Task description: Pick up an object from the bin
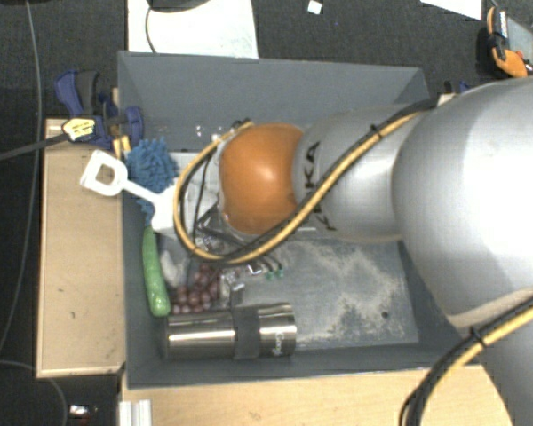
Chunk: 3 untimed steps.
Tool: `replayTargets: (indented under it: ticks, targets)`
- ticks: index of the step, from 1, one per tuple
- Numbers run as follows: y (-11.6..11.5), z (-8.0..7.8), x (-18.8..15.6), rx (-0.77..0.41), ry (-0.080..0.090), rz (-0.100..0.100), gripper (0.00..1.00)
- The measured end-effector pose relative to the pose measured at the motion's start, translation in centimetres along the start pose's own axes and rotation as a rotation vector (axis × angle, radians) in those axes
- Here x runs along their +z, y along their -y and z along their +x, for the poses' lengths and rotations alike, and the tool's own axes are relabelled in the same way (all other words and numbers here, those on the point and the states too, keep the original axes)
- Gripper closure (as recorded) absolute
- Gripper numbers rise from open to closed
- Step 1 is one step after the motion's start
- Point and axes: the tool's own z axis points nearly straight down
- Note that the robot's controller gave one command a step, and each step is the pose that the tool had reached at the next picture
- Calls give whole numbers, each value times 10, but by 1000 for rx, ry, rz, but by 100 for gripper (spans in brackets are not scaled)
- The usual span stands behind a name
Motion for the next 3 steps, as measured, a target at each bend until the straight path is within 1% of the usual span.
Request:
replayTargets:
  ticks: [1,2,3]
  targets:
    - [-3,-1,-1,-93,6,2,0]
    - [0,0,0,1,1,-1,100]
    - [0,0,0,2,1,-1,100]
